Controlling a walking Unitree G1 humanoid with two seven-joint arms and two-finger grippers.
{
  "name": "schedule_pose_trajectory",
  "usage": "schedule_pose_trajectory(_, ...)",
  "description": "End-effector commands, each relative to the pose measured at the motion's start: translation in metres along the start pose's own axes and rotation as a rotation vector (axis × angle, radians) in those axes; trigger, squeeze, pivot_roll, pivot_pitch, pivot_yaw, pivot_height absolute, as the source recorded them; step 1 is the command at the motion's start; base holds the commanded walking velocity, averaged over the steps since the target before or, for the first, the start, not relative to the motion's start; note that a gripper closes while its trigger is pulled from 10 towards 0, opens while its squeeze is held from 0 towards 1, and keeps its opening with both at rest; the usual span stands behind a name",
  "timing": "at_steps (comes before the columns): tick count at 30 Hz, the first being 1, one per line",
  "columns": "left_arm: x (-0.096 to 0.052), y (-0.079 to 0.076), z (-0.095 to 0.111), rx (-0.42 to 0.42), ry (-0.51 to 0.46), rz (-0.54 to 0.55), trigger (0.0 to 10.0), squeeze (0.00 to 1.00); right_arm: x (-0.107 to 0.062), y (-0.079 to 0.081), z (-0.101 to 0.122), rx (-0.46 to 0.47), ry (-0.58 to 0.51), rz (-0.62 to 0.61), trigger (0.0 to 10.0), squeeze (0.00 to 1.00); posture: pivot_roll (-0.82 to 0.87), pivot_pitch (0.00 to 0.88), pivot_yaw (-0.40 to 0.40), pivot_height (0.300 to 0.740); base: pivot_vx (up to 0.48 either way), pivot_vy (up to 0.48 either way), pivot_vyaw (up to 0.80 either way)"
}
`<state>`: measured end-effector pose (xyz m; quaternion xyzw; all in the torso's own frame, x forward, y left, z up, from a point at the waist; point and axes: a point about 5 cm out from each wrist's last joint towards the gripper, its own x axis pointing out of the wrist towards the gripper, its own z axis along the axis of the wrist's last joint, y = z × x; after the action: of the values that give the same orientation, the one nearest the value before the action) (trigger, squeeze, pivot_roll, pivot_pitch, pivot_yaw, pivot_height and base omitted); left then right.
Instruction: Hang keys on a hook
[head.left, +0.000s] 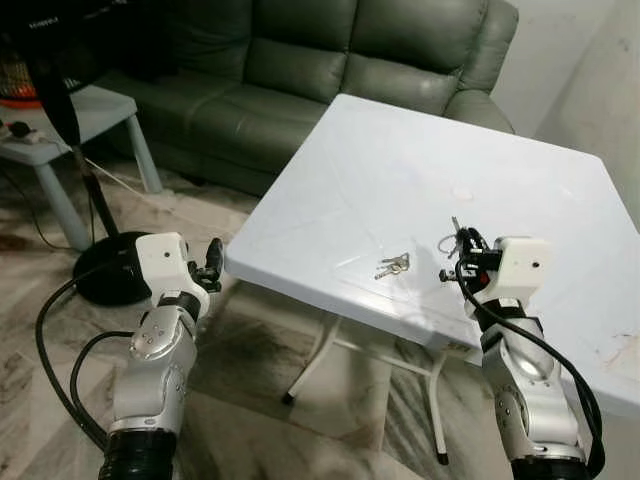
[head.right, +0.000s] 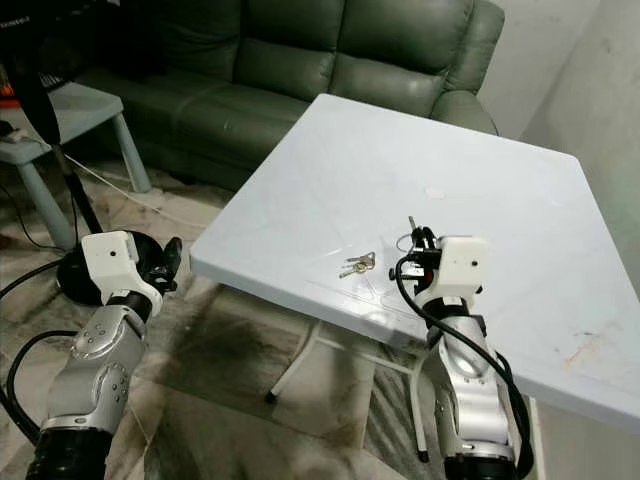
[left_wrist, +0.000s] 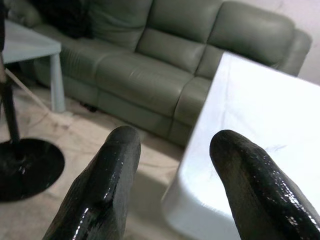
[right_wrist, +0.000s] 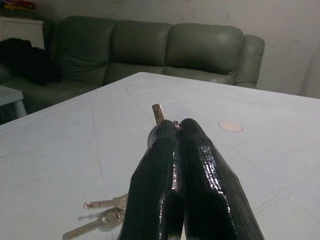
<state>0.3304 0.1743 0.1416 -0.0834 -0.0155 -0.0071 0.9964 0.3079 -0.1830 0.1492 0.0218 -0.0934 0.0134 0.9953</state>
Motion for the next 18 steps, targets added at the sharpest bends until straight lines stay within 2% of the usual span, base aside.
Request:
schedule_pose_trajectory(1, 0.004, -0.0058, -0.0005, 0.005, 0.001, -0.042, 10.0, 0.0, -0.0019, -0.0073, -0.0009, -0.003, -0.006, -0.033, 10.0, 0.0, 0.03, 0.0, -0.067, 0.74, 0.0, 0.0, 0.0)
schedule_pose_trajectory(8, 0.0098, -0.0088, -0.0024, 0.003, -0.003, -0.085, 10.0, 0.0, -0.0024, -0.0114, -0.0032, -0.025, -0.01, -0.039, 10.0, 0.0, 0.02, 0.0, -0.06, 0.74, 0.0, 0.0, 0.0)
schedule_pose_trajectory(18, 0.0077, -0.0093, -0.01, 0.003, 0.01, -0.119, 10.0, 0.0, -0.0011, -0.0085, -0.0083, -0.051, 0.013, -0.016, 10.0, 0.0, 0.01, 0.0, -0.051, 0.74, 0.0, 0.0, 0.0)
